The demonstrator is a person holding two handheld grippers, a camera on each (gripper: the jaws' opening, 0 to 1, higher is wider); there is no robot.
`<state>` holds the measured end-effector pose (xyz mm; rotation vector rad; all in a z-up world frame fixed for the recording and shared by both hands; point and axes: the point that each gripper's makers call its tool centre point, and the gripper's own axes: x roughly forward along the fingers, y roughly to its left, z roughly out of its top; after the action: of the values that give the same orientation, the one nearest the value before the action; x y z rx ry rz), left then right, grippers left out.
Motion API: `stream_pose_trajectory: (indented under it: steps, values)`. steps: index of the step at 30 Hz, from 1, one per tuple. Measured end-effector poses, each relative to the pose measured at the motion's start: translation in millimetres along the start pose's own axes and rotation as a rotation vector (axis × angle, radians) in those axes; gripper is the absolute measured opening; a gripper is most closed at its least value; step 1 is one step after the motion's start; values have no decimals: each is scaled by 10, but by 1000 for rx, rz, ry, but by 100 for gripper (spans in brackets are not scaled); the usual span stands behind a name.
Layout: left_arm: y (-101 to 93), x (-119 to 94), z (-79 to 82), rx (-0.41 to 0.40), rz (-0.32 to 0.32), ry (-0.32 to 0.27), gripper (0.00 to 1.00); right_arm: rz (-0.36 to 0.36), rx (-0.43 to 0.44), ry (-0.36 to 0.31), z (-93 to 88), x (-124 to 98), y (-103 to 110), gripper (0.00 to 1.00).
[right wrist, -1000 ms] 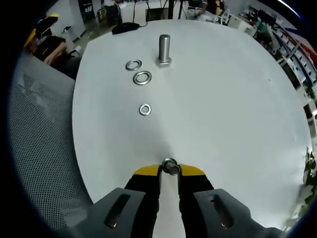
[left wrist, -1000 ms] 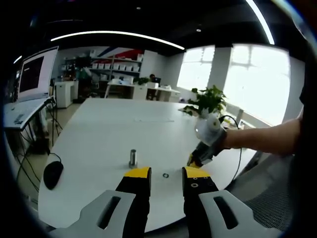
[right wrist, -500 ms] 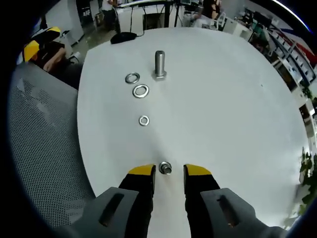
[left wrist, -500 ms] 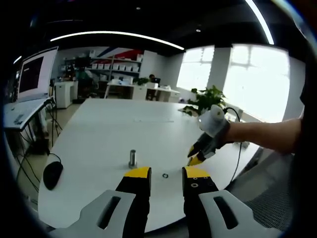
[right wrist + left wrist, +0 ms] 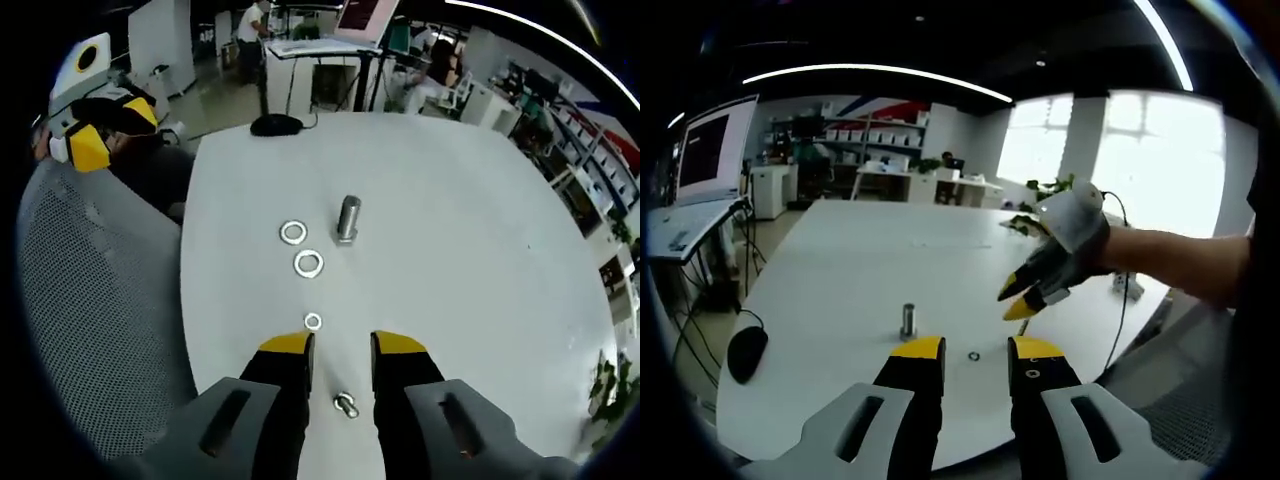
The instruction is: Place the washer onto the threaded stud by aligning its center hole with the stud, sliding it down to the base, and recovering from edge contact or off-axis alignment until the washer reaches the visible bottom stop.
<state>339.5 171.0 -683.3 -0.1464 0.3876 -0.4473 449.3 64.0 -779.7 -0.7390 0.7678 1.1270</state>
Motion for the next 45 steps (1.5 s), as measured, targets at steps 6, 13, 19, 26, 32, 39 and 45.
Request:
stream_pose_trajectory:
  steps: [6,13,19,26,32,39,45]
  values:
    - [0,0,-1,1,0,0,23,19,41,19,-55,191,93,24]
    - [1,-1,5,2,1,-3,23,73,92,34,-131,404,210,24]
    - [1,0,1,5,0,-2,22,81,69,97,-207,557,217,24]
    - [2,-1,-5,5,0,1,22,106,71,133,-254,731,252,23]
    - [4,-4,5,2,2,-3,22,112,75,161,-321,792,229,23]
    - [7,-5,4,1,3,-4,22,114,53,169,-328,793,221,21]
    - [8,-1,0,2,2,-3,22,115,28,164,-313,804,240,19]
